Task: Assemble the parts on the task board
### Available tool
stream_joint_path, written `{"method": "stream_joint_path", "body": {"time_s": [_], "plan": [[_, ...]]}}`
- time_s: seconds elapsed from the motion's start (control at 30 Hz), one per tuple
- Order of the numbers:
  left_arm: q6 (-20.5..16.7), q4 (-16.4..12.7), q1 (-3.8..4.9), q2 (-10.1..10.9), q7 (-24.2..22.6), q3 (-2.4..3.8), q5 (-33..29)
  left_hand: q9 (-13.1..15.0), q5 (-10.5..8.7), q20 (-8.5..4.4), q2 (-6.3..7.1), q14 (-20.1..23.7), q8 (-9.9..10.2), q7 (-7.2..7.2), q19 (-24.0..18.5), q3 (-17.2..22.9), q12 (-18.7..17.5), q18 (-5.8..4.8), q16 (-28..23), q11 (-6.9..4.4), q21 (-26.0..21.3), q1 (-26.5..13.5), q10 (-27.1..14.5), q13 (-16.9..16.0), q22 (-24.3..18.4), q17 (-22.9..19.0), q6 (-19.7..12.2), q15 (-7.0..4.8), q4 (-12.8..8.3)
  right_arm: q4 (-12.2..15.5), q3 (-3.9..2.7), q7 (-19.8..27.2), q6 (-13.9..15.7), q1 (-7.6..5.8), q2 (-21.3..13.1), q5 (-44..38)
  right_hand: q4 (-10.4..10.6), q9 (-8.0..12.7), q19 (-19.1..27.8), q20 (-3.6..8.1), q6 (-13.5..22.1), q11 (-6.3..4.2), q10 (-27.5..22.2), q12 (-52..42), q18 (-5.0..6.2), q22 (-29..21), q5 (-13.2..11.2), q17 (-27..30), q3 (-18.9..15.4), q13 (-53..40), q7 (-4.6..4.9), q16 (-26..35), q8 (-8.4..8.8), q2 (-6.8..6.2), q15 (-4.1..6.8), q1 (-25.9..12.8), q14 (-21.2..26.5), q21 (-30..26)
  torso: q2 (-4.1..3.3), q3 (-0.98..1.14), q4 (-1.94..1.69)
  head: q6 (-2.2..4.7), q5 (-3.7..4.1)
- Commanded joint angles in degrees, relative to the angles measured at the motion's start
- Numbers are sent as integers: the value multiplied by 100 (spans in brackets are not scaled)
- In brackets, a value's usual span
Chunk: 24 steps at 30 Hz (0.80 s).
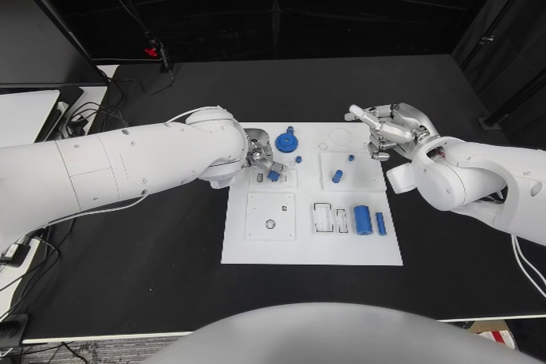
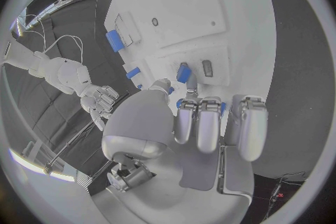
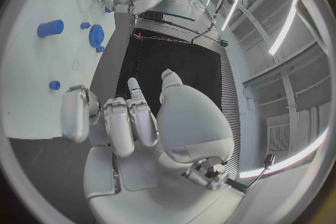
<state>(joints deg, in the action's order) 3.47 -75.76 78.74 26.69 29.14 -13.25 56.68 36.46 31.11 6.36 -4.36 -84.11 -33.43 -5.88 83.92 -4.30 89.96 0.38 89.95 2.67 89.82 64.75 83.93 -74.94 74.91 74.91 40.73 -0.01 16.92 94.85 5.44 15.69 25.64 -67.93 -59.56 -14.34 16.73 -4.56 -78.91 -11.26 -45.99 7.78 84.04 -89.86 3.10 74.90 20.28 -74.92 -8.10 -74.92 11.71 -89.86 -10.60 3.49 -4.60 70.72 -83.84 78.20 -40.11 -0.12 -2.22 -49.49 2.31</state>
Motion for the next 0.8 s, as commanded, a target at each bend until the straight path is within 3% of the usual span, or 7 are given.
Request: {"method": "stream_joint_path", "body": {"time_s": [0.03, 0.8], "plan": [[123, 14, -29, 11, 56, -26, 29, -5, -52, 47, 2, -589, -2, -75, 608, -47, 4, -38, 5, 42, 18, -87, 607, -1506, 1509, 1509, -113, 45, -4, 14, -2, 23, -47, -7, -4, 44, -13, -7, 11, 11, 34, 50, 596, -14, 47, 1032, 4, -1508, -36, -1508, 65, -14, -36, 53, -37, 5, -616, -3, -2, 1, -1, 3, 9], [212, -67, -30, 90, 26, -26, 18, 55, -35, 46, -123, -589, -198, 13, 608, -3, 4, -38, 5, -23, 18, -65, 607, -1506, 1509, 1509, 152, 8, -5, -10, -2, -2, -28, -6, 9, 44, -23, -10, 11, 9, 47, 50, 596, -14, 48, 1031, 23, -1508, -37, -1508, 65, -14, -64, 77, -38, 27, -616, -4, 0, -1, -3, -11, -5]]}}
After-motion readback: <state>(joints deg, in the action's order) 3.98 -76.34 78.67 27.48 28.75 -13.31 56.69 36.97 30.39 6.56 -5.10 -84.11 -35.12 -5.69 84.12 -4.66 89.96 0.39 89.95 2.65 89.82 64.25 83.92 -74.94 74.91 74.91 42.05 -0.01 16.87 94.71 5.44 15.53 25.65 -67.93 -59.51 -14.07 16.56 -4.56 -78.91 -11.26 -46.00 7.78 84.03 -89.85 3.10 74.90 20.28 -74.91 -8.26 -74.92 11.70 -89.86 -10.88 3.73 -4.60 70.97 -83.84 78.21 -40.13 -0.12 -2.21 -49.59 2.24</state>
